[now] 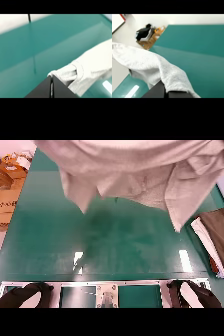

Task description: Fold the shirts.

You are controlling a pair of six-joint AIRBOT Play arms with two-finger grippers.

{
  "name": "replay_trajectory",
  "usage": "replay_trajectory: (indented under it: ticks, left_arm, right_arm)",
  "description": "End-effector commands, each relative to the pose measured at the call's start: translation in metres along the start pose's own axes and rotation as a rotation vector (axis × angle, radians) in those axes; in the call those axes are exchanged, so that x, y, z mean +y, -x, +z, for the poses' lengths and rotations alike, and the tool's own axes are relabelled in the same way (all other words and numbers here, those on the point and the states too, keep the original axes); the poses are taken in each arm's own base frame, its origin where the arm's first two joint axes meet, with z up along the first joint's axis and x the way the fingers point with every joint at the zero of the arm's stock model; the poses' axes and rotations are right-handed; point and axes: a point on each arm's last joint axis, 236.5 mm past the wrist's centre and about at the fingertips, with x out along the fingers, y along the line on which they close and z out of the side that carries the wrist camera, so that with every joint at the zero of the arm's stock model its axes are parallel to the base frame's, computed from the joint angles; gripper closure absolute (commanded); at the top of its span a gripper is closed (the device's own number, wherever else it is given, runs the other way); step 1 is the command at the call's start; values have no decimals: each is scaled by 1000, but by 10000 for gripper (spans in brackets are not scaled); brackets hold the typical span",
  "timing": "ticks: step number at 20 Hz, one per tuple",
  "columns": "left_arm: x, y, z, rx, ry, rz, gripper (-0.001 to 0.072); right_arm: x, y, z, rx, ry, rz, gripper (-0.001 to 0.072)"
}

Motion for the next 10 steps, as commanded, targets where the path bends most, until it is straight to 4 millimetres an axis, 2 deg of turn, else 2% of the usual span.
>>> replay_trajectory:
  ticks: [1, 3, 5, 6, 8, 10]
  left_arm:
    - [-18, 59, 39, -130, -65, 42, 687]
    - [-22, 61, 25, -75, -64, 30, 687]
    - [-21, 52, 5, 2, -41, 15, 687]
    - [-16, 41, -7, 36, -17, 14, 687]
    - [-3, 11, -33, 97, 35, 14, 687]
    - [16, -33, -69, 170, 105, 16, 687]
  right_arm:
    - [49, 32, 11, -76, 120, -18, 703]
    - [53, 33, 8, -69, 118, -15, 703]
    - [40, 26, 0, -40, 80, -17, 703]
    - [26, 19, -7, -18, 39, -17, 703]
    - [-15, -3, -28, 42, -82, -20, 703]
    - [-66, -32, -54, 89, -188, -30, 703]
